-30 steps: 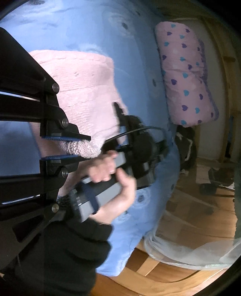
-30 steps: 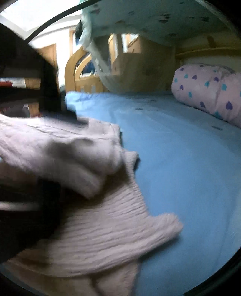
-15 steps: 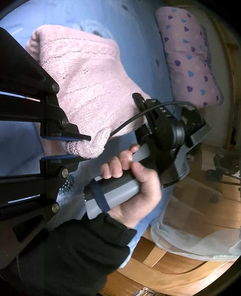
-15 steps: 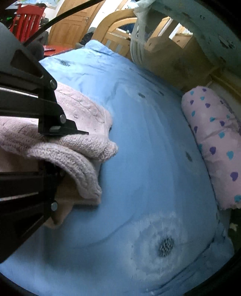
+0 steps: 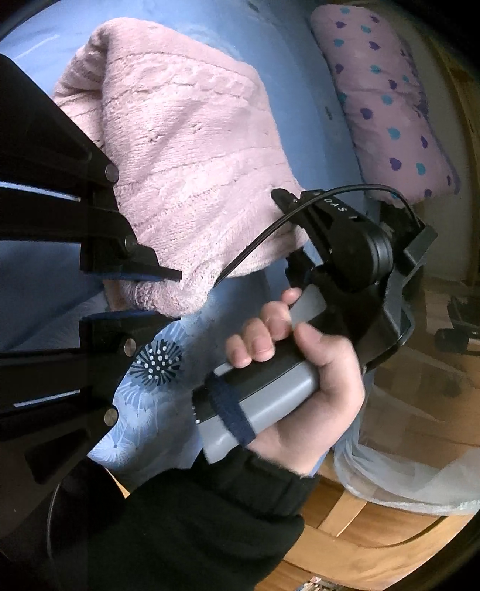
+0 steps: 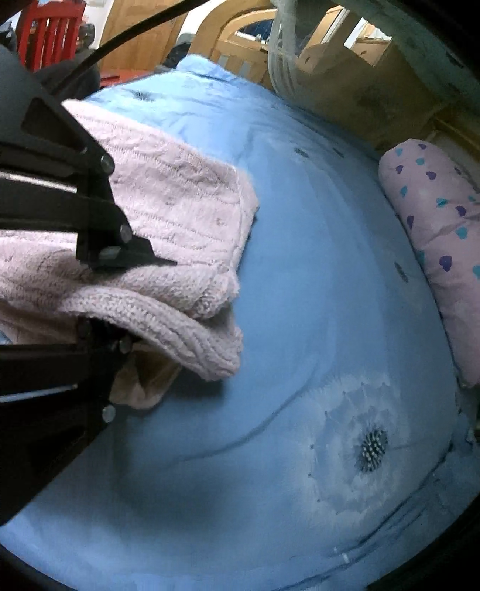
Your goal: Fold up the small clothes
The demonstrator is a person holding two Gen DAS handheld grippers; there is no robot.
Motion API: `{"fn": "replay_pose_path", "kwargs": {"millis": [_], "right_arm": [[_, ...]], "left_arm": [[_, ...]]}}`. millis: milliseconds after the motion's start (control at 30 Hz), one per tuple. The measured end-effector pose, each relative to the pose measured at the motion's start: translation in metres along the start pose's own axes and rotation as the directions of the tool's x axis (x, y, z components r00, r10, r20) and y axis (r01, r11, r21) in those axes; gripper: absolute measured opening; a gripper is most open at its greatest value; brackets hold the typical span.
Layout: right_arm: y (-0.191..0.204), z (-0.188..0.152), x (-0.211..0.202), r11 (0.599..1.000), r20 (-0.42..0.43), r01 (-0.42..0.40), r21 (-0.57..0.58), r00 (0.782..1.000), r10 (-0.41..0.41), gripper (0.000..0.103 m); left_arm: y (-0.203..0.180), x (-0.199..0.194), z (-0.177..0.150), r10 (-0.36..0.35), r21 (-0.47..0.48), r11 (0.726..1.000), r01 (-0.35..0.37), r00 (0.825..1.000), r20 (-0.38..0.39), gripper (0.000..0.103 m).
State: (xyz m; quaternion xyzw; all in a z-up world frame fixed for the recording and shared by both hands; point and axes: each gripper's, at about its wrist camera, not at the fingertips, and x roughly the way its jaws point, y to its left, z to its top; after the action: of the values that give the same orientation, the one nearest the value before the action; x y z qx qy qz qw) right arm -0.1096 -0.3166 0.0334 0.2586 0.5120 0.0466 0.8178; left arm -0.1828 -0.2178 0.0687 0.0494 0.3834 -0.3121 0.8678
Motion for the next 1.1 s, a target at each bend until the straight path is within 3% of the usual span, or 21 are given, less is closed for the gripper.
{"fn": "replay_pose_path", "kwargs": {"millis": [33, 100, 167, 233, 267, 300, 367, 400, 433, 467, 533, 600, 633, 700, 767, 800, 833, 933, 1000, 1033, 1100], "right_arm": [[-0.001, -0.002, 0.001, 1.0, -0.005, 0.015, 0.003, 1.0, -0.015, 0.03], [-0.005, -0.005, -0.002, 0.999, 0.001, 0.035, 0.015, 0.999, -0.035, 0.035], [-0.006, -0.007, -0.014, 0.993, 0.056, 0.117, 0.025, 0.991, -0.118, 0.061], [-0.006, -0.01, -0.035, 0.972, 0.151, 0.235, 0.007, 0.961, -0.234, 0.066], [-0.007, -0.013, -0.046, 0.959, 0.187, 0.284, -0.001, 0.942, -0.279, 0.066], [-0.008, -0.015, -0.053, 0.951, 0.202, 0.31, -0.002, 0.931, -0.303, 0.066], [-0.008, -0.024, -0.068, 0.938, 0.227, 0.347, -0.004, 0.914, -0.337, 0.066], [-0.006, -0.029, -0.075, 0.93, 0.235, 0.367, -0.009, 0.905, -0.354, 0.066], [-0.001, -0.036, -0.08, 0.923, 0.24, 0.384, -0.018, 0.898, -0.368, 0.067], [0.007, -0.045, -0.085, 0.92, 0.245, 0.39, -0.028, 0.895, -0.372, 0.067], [0.023, -0.059, -0.092, 0.933, 0.245, 0.359, -0.037, 0.908, -0.339, 0.067], [0.046, -0.077, -0.091, 0.965, 0.235, 0.261, -0.032, 0.94, -0.246, 0.07], [0.052, -0.084, -0.089, 0.977, 0.224, 0.213, -0.022, 0.953, -0.203, 0.073], [0.063, -0.095, -0.072, 0.991, 0.189, 0.135, 0.002, 0.973, -0.133, 0.073], [0.072, -0.102, -0.053, 0.994, 0.169, 0.111, -0.009, 0.98, -0.108, 0.073], [0.076, -0.102, -0.045, 0.992, 0.165, 0.122, -0.025, 0.979, -0.116, 0.072], [0.081, -0.103, -0.037, 0.99, 0.167, 0.136, -0.041, 0.978, -0.128, 0.071], [0.095, -0.106, -0.025, 0.985, 0.183, 0.141, -0.099, 0.976, -0.121, 0.06], [0.105, -0.113, -0.014, 0.961, 0.197, 0.212, -0.175, 0.964, -0.177, 0.058], [0.106, -0.122, -0.001, 0.932, 0.218, 0.286, -0.223, 0.946, -0.238, 0.055], [0.108, -0.141, 0.009, 0.891, 0.277, 0.348, -0.29, 0.922, -0.27, 0.055]], "left_arm": [[0.0, 0.001, -0.002, -0.016, -0.009, 1.0, 0.016, 1.0, -0.013, 0.0], [0.0, -0.003, -0.004, -0.116, -0.036, 0.993, 0.115, 0.993, -0.03, 0.017], [0.006, -0.019, -0.005, -0.294, -0.081, 0.953, 0.29, 0.955, -0.032, 0.025], [0.016, -0.042, -0.012, -0.416, -0.122, 0.903, 0.411, 0.909, -0.016, 0.025], [0.025, -0.057, -0.016, -0.432, -0.137, 0.892, 0.43, 0.902, 0.011, 0.026], [0.036, -0.072, -0.021, -0.421, -0.145, 0.895, 0.423, 0.906, 0.048, 0.027], [0.065, -0.108, -0.033, -0.241, -0.149, 0.954, 0.261, 0.961, 0.137, 0.035], [0.075, -0.119, -0.037, -0.084, -0.139, 0.984, 0.107, 0.983, 0.161, 0.039], [0.081, -0.125, -0.041, 0.037, -0.128, 0.992, -0.015, 0.984, 0.172, 0.047], [0.092, -0.129, -0.045, 0.158, -0.126, 0.983, -0.136, 0.969, 0.19, 0.056], [0.111, -0.124, -0.051, 0.181, -0.181, 0.972, -0.147, 0.965, 0.19, 0.06], [0.125, -0.105, -0.054, 0.17, -0.232, 0.963, -0.138, 0.978, 0.12, 0.06], [0.127, -0.092, -0.056, 0.181, -0.224, 0.961, -0.161, 0.981, 0.073, 0.06], [0.128, -0.071, -0.06, 0.248, -0.191, 0.952, -0.239, 0.969, 0.019, 0.058], [0.132, -0.055, -0.059, 0.32, -0.174, 0.934, -0.311, 0.947, 0.022, 0.031], [0.134, -0.049, -0.055, 0.336, -0.176, 0.929, -0.325, 0.941, 0.035, 0.026], [0.136, -0.044, -0.054, 0.337, -0.181, 0.929, -0.324, 0.94, 0.049, 0.012], [0.131, -0.043, -0.053, 0.44, -0.154, 0.891, -0.427, 0.896, 0.061, 0.005], [0.133, -0.046, -0.061, 0.479, -0.166, 0.869, -0.465, 0.876, 0.058, 0.003], [0.136, -0.046, -0.068, 0.483, -0.182, 0.864, -0.47, 0.875, 0.036, 0.003], [0.147, -0.046, -0.084, 0.461, -0.26, 0.855, -0.449, 0.887, -0.016, 0.003]]}}
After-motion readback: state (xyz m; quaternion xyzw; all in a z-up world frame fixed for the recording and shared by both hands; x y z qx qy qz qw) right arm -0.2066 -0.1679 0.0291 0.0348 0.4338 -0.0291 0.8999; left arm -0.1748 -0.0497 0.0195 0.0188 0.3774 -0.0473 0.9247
